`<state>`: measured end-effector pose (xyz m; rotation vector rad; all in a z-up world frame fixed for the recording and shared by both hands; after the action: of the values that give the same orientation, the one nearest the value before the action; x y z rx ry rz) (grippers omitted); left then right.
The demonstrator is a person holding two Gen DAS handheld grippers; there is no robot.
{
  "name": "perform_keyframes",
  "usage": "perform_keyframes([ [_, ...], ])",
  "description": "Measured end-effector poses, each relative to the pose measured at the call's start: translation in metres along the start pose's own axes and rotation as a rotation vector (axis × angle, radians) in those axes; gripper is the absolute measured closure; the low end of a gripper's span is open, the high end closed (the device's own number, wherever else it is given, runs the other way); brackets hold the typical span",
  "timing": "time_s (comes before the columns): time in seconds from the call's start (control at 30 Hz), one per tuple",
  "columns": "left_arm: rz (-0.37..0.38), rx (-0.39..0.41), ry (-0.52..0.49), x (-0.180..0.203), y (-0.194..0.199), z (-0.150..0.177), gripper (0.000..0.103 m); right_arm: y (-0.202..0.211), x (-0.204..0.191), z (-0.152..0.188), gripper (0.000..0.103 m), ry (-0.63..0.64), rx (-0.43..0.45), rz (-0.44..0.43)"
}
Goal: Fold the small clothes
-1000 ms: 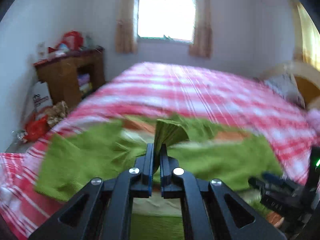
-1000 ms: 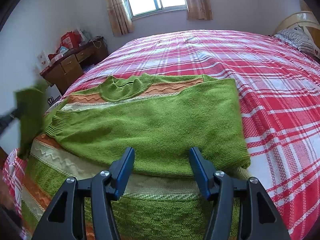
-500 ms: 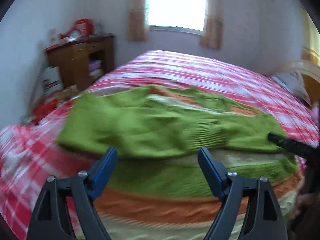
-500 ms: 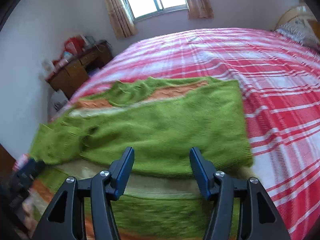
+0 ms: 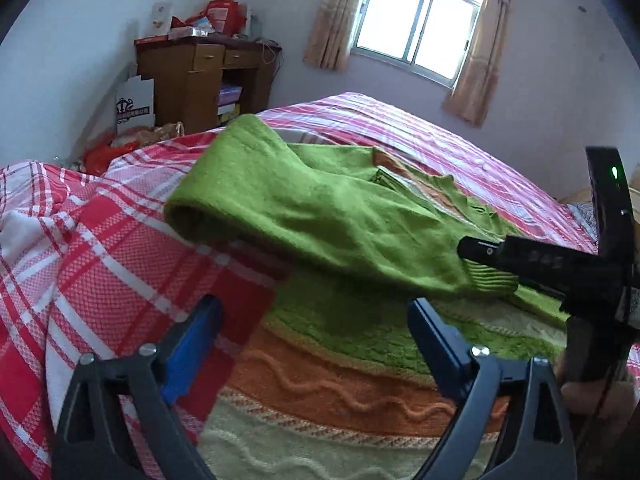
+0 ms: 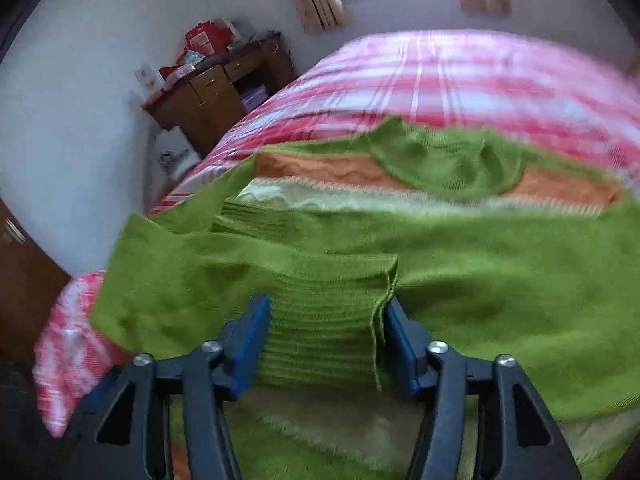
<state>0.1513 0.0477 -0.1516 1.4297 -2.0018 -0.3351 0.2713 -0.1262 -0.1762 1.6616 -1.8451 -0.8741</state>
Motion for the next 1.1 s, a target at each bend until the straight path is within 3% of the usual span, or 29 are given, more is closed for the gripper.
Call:
perform_keyframes([
  [0.03,-0.011,0.0,-0.008,0.003,0.0,0.0,0.007,0.0,-0.002,-0.001,0.082,0.01,-0.001,0.001],
  [0.13,-0.047,-0.013,-0.031,0.006,-0.002,0.002,0.007,0.01,-0.005,-0.009,0.097,0.044,0.028,0.004],
  [0.27,-0.05,-0.016,-0.029,0.001,-0.001,0.004,0.007,0.056,0.0,-0.036,0.098,0.069,0.163,0.012],
  [0.37,-0.044,-0.014,-0.023,-0.001,0.0,0.004,0.007,0.098,0.021,-0.058,0.098,0.07,0.274,0.073],
  [0.5,-0.058,-0.02,-0.03,0.001,-0.001,0.005,0.007,0.122,0.062,-0.065,0.098,0.085,0.309,0.162],
  [0.63,-0.066,-0.023,-0.033,0.001,-0.001,0.005,0.007,0.109,0.12,-0.042,0.098,0.097,0.26,0.314],
  [0.77,-0.083,-0.031,-0.043,0.001,-0.004,0.004,0.006,0.078,0.17,-0.005,0.098,0.049,0.153,0.391],
  [0.9,-0.094,-0.039,-0.052,0.001,-0.006,0.004,0.006,0.048,0.186,0.025,0.098,0.043,0.047,0.441],
  [1.1,-0.098,-0.044,-0.057,0.0,-0.007,0.003,0.005,0.061,0.209,0.029,0.089,-0.053,0.057,0.476],
])
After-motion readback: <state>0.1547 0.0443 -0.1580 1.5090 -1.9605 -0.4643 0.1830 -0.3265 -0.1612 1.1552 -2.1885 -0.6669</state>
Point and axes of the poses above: each gripper's, at about its wrist camera, not at the fingertips, and y roughly against the way its jaws point, x to its right, z to its underside, the point moved 6 cm from there along -y, roughly the way its jaws point, and after that the axes turned 12 degrees about z, right-handed, at the moved point
